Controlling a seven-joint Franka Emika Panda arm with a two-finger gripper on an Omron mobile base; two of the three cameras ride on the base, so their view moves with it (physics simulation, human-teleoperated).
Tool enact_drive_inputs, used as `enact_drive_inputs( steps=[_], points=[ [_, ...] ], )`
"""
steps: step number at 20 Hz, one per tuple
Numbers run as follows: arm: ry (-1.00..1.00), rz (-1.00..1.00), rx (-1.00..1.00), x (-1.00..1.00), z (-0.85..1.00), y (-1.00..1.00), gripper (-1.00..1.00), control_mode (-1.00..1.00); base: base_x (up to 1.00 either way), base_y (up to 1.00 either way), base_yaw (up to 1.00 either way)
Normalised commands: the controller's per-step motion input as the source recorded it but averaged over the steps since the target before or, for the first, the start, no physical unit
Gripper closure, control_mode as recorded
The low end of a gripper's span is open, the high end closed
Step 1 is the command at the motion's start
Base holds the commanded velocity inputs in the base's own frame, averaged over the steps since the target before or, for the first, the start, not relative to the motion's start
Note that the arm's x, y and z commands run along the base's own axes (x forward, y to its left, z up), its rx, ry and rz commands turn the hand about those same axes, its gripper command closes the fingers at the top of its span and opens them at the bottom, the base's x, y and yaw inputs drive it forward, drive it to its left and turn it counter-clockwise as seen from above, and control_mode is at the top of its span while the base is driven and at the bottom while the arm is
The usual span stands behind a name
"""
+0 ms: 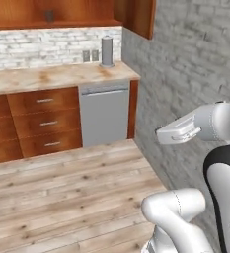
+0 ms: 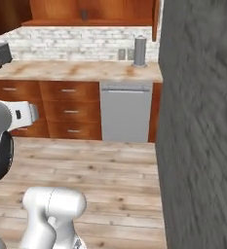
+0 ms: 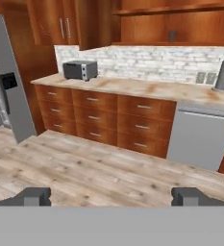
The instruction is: There is a bowl on the dining counter. Grab a lemon wedge from the fridge and place it in the bowl. Then get the liquor bottle and glass cup from the cabinet and place them next to the bowl.
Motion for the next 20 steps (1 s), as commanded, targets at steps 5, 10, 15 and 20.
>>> enact_drive_inputs(
  steps=[5,10,15,20],
  points=[
    [0.0,0.0,0.0,0.0,0.0,0.0,-1.0,1.0,1.0,0.62,-0.05],
    [0.0,0.0,0.0,0.0,0.0,0.0,-1.0,1.0,1.0,0.58,-0.06],
    [0.0,0.0,0.0,0.0,0.0,0.0,-1.0,1.0,1.0,0.59,-0.17],
    [0.0,0.0,0.0,0.0,0.0,0.0,-1.0,1.0,1.0,0.73,-0.31]
  ],
)
